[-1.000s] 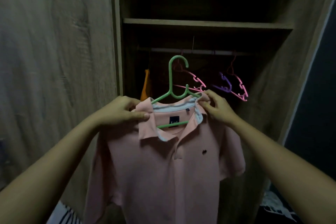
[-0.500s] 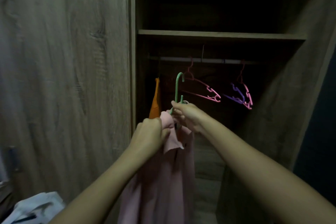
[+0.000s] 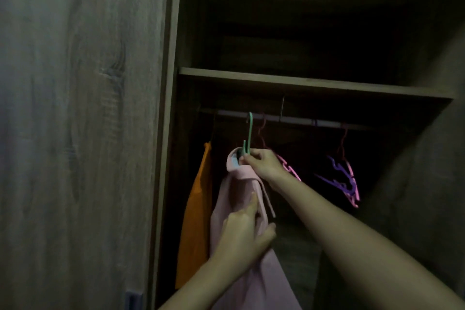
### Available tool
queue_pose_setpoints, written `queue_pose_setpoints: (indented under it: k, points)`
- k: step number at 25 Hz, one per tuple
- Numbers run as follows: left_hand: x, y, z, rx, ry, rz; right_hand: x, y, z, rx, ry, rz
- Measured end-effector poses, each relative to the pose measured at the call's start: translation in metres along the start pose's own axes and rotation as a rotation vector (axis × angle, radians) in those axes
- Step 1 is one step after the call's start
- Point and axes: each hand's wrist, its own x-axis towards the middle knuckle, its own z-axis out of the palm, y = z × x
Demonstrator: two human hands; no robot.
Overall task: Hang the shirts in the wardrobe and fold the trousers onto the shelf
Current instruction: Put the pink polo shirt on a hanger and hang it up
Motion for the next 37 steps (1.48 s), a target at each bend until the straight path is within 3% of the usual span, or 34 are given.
queue_pose_setpoints:
  k: [6,9,15,21,25,29,33,37]
  points:
    - [0.071,-0.028,0.016,-0.079,0.076,-0.037,0.08,0.005,-0.01,-0.044,-0.07,-0.013]
    - [0.105,-0.04,0.016,-0.093,0.1,-0.049,0.109,-0.003,-0.014,-0.13,-0.057,0.081]
    - [0.131,-0.06,0.024,-0.105,0.071,-0.133,0.135,-0.006,-0.004,-0.399,-0.436,0.307]
    - [0.124,-0.066,0.028,-0.053,0.044,-0.177,0.134,-0.005,0.003,-0.528,-0.404,0.224]
    - [0.113,-0.059,0.016,0.1,0.136,-0.187,0.116,-0.013,-0.001,-0.715,-0.154,-0.039]
    - [0.083,-0.054,-0.007,0.149,0.172,-0.225,0.085,-0.014,0.005,-0.514,0.11,-0.351]
    - [0.016,-0.069,-0.054,0.256,0.215,-0.243,0.021,-0.019,0.045,-0.405,0.149,-0.518]
    - [-0.072,-0.107,-0.106,0.435,0.236,-0.307,-0.04,-0.024,0.121,-0.354,0.022,-0.583]
